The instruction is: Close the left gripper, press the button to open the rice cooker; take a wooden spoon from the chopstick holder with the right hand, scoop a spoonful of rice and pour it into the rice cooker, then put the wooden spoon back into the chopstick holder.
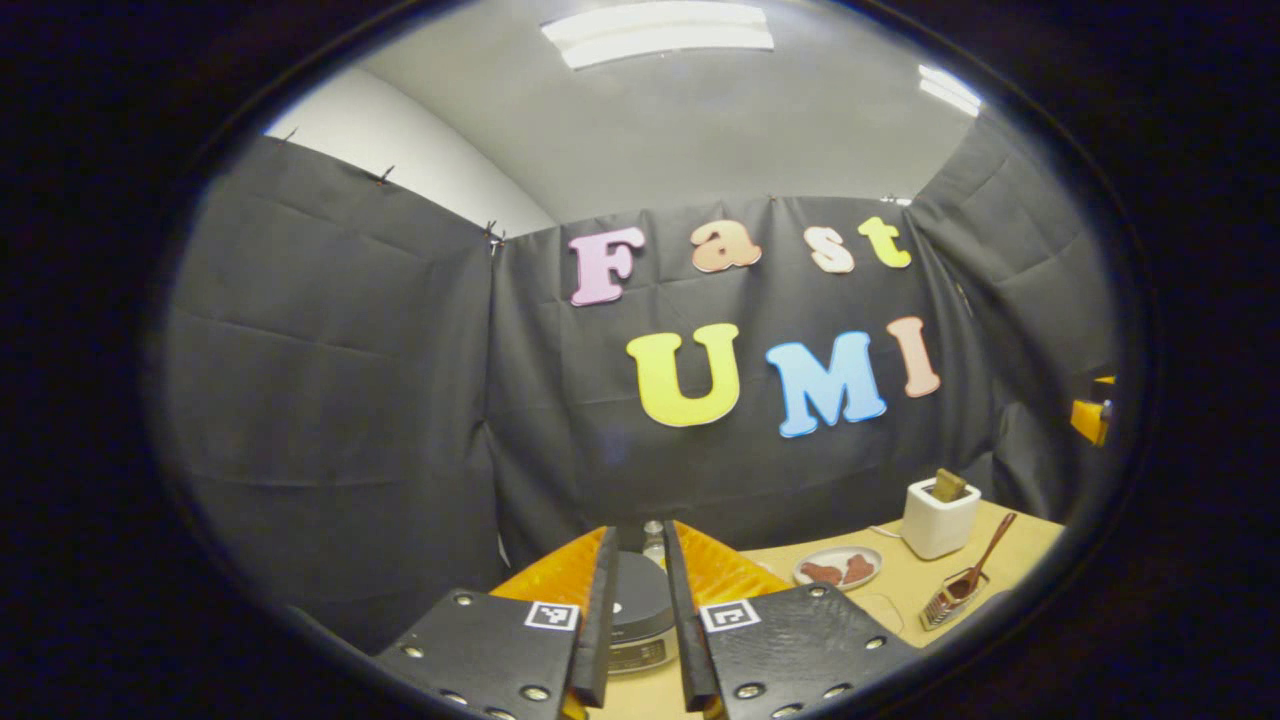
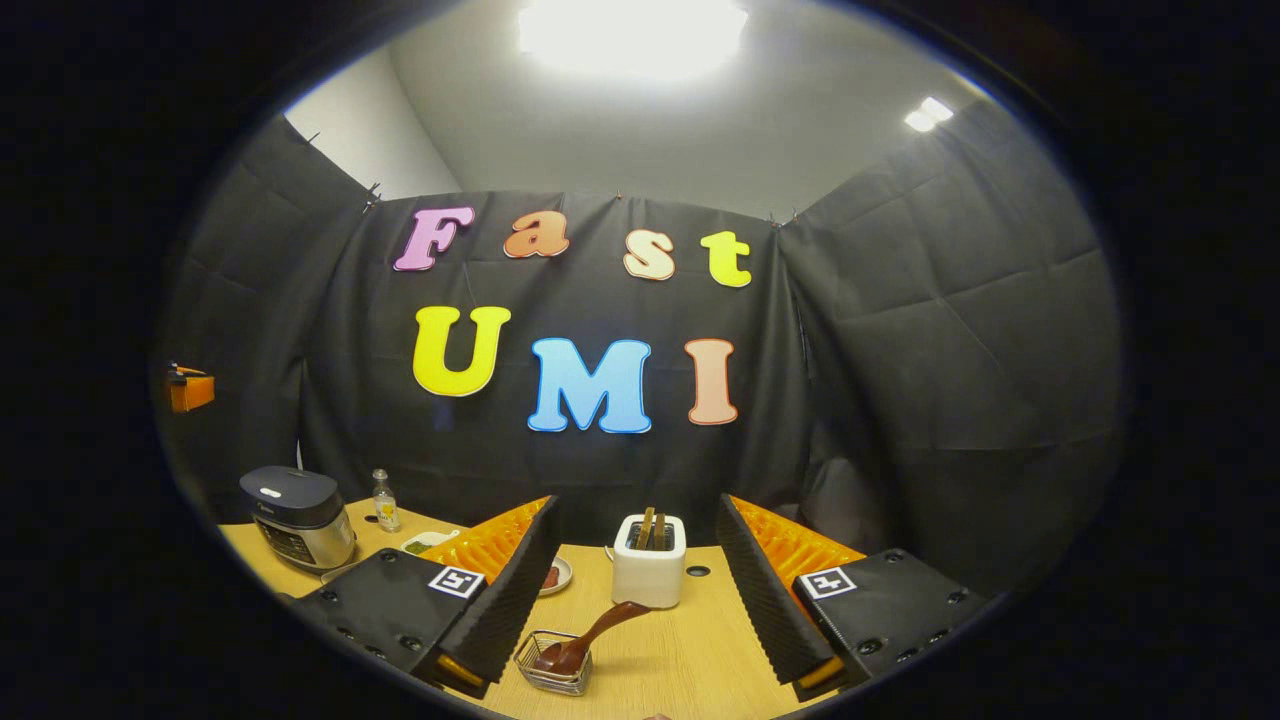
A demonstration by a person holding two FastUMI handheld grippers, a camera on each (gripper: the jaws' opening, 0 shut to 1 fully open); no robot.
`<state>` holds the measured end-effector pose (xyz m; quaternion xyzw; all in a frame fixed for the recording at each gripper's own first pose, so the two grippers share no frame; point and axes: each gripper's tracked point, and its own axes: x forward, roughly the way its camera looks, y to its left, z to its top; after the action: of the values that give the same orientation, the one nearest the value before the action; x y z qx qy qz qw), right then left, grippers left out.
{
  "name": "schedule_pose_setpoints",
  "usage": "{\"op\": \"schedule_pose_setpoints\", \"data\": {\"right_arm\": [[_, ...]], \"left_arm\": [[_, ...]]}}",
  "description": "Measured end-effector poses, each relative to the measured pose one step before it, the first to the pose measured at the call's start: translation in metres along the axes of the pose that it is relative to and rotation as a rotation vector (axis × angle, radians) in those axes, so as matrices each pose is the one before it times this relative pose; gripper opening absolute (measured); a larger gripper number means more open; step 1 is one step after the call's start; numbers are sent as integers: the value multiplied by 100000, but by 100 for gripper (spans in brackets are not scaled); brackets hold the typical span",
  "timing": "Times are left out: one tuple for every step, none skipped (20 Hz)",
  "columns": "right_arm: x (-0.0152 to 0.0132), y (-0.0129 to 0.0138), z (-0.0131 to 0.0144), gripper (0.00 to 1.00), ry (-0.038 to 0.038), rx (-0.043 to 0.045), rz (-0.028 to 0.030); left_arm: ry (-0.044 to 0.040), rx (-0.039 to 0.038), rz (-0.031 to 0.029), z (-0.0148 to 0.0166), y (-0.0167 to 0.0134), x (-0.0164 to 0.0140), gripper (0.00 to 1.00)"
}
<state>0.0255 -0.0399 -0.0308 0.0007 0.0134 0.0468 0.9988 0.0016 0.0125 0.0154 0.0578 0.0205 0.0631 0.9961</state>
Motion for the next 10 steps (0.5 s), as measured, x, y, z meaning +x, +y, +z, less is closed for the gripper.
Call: {"op": "schedule_pose_setpoints", "data": {"right_arm": [[75, 9, -94, 98, 33, 90, -434], [31, 190, -193, 99, 446, -153, -166], [79, 86, -106, 99, 479, -566, -480], [102, -189, 9, 98, -64, -683, -1584], [50, -241, 145, 98, -207, -77, -2157], [50, 0, 96, 96, 183, 883, -1782], [-41, 231, 19, 98, 211, 1252, -1400], [157, 57, 90, 96, -96, 362, -1440], [287, -20, 164, 96, -1, -178, -1943], [179, 59, 146, 98, 269, 44, -1548]], "left_arm": [[1938, -1118, -84, -743, -70, 544, 24], [1151, -2063, 1788, -402, 1099, 712, 17], [1227, -2417, 1368, -745, 795, 732, 10], [1574, -2421, -160, -445, 374, 759, 3], [1317, -1756, -498, -770, 322, 1131, 2], [1178, -743, -403, -606, 371, 1060, 0], [912, -759, -1504, -554, 206, 952, 0], [1076, -737, -1007, -450, 349, 888, 0], [1303, -563, -828, -634, 518, 829, 0], [1446, -61, -339, -523, 458, 917, 0]]}}
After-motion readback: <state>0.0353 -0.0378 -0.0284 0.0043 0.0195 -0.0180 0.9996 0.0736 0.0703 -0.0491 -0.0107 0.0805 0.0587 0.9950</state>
